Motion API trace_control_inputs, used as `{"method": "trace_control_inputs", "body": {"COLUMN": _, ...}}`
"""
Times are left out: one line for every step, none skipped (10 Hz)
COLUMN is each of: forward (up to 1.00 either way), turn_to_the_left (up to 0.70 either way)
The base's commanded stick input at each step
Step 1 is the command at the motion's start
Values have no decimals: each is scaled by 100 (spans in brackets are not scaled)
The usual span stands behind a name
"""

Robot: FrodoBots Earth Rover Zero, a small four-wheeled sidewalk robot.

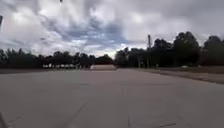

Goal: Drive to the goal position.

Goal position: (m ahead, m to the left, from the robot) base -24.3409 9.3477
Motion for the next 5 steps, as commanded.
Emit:
{"method": "trace_control_inputs", "body": {"forward": 100, "turn_to_the_left": 40}}
{"method": "trace_control_inputs", "body": {"forward": 100, "turn_to_the_left": 40}}
{"method": "trace_control_inputs", "body": {"forward": 100, "turn_to_the_left": 40}}
{"method": "trace_control_inputs", "body": {"forward": 100, "turn_to_the_left": 40}}
{"method": "trace_control_inputs", "body": {"forward": 100, "turn_to_the_left": 40}}
